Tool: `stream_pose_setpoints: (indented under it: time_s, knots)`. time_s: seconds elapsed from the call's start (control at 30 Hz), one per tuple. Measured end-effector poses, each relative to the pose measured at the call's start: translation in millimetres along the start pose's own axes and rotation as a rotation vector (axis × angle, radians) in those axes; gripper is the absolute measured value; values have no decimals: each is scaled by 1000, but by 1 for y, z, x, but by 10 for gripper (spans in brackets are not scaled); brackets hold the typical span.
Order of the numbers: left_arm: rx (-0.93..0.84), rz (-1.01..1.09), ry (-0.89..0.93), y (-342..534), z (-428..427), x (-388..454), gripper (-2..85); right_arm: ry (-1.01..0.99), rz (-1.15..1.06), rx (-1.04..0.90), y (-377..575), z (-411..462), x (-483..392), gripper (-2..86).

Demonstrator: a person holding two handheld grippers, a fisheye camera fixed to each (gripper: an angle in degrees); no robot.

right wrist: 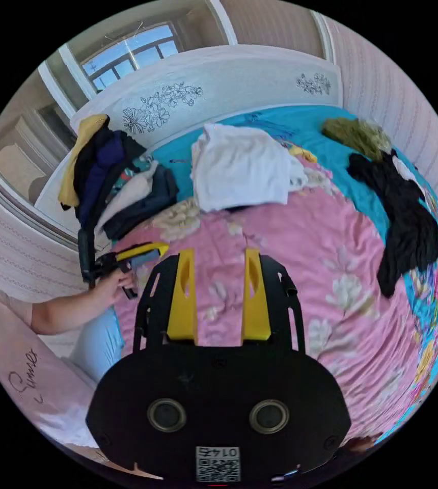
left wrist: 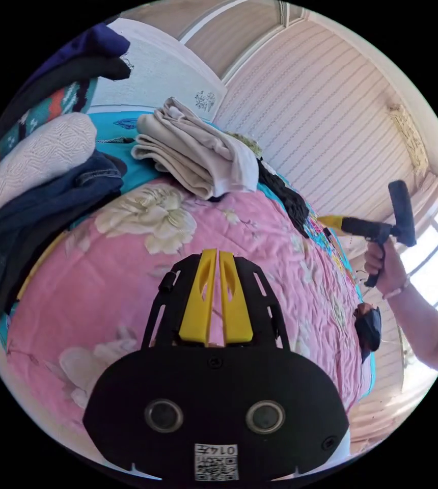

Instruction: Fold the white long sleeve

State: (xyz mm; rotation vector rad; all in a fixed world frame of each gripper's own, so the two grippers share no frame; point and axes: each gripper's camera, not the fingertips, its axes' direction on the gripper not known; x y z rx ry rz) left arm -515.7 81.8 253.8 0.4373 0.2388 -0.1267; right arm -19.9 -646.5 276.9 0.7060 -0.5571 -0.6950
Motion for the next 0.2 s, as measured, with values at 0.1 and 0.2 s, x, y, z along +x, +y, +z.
stream_pose_setpoints:
  time_s: [0.1,0.2]
  knots:
    - [-78,176,99,36,6,64,-9,50,187,-96,142,-25,18,123]
    - [-119,352,164,74,17,140,-9,159,437,-122,270,-75,34,122]
